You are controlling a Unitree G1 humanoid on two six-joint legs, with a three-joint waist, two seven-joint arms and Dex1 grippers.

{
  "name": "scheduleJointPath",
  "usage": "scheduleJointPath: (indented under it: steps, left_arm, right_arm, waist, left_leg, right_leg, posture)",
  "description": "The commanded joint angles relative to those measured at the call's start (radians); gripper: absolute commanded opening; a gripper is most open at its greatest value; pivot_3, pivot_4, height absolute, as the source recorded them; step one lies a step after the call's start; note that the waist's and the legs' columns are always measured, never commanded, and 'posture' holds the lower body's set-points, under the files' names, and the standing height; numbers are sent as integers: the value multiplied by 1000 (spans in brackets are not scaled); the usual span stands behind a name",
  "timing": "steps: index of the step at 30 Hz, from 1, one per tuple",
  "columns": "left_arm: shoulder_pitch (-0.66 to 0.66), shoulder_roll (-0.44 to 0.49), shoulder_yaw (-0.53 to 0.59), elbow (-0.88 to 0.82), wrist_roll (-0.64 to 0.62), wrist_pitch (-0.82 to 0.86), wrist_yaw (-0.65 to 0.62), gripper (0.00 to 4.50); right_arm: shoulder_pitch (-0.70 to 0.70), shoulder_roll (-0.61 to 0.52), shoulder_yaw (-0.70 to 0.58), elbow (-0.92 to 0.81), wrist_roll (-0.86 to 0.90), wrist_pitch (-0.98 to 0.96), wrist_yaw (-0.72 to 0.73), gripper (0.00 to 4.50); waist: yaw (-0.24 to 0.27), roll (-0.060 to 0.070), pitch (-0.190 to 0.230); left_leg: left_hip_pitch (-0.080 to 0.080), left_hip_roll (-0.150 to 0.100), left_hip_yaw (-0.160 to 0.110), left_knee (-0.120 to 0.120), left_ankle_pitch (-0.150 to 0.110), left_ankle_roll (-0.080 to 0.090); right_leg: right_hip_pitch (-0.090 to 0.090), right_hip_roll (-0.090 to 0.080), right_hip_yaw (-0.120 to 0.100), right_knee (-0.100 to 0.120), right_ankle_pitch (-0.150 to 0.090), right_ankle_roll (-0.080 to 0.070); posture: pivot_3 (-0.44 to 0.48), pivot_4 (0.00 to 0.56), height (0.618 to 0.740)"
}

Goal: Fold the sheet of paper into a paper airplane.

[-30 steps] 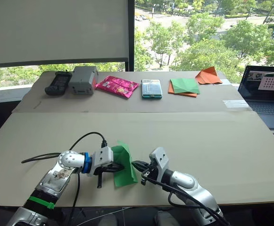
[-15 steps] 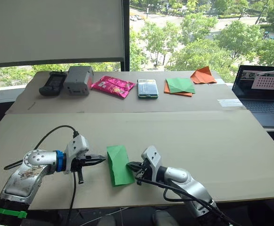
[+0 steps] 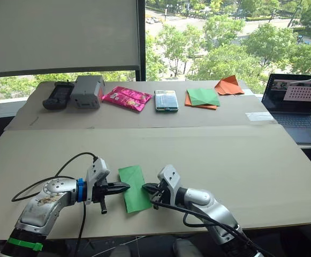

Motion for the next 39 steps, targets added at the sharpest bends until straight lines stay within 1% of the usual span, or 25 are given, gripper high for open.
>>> scheduleJointPath:
  steps: [1,3,8,11,13,21,30,36,39]
  left_arm:
    - [-17,7,-12,38,49,-66,-9,0]
    - [-24,1,-30,47,69,-84,-12,0]
    - [-33,-20,-91,53,120,-119,-9,0]
    - [-38,-20,-108,69,151,-139,-4,0]
    - [-38,-15,-115,78,165,-152,-9,0]
    - [3,17,-116,68,189,-188,-15,0]
    - [30,29,-111,33,191,-185,2,0]
    - [37,26,-98,20,179,-173,11,0]
    - [37,27,-97,22,181,-174,14,0]
  right_arm:
    - [13,-5,6,11,-6,25,0,27]
    - [7,-10,10,13,-10,13,9,27]
    - [-71,-1,5,82,-16,-16,42,27]
    - [-110,-11,-3,139,-24,-40,66,27]
    - [-135,-13,3,175,-31,-59,86,27]
    - [-275,45,9,421,-75,-155,118,27]
    - [-410,102,-29,677,-104,-237,142,27]
    - [-468,124,-50,784,-120,-282,162,27]
    - [-478,131,-49,807,-127,-295,171,27]
  waist:
    - [1,0,0]
    - [1,0,0]
    - [0,0,0]
    - [-1,1,0]
    - [0,1,0]
    - [-6,2,-1]
    - [-11,6,-2]
    - [-14,7,-2]
    - [-17,7,-2]
  left_leg:
    - [0,0,0,0,-1,-1]
    - [0,0,0,0,-3,-5]
    - [0,0,0,0,-3,-5]
    - [0,0,0,0,-2,-3]
    - [0,0,0,0,1,2]
    - [1,0,0,0,1,2]
    - [2,0,0,0,1,2]
    - [2,0,0,0,1,2]
    - [2,0,0,0,1,2]
  right_leg:
    - [0,0,0,0,0,0]
    - [0,0,0,0,0,0]
    - [0,0,0,0,0,0]
    - [0,0,0,1,0,0]
    - [0,0,0,1,0,0]
    - [1,0,0,1,0,0]
    - [1,0,0,3,0,0]
    - [2,0,0,4,0,0]
    - [2,0,0,4,0,0]
  posture:
    - [0,150,740]
    - [0,150,740]
    - [0,150,740]
    - [0,150,740]
    - [0,150,740]
    - [0,150,740]
    - [0,150,740]
    - [0,150,740]
    - [0,150,740]
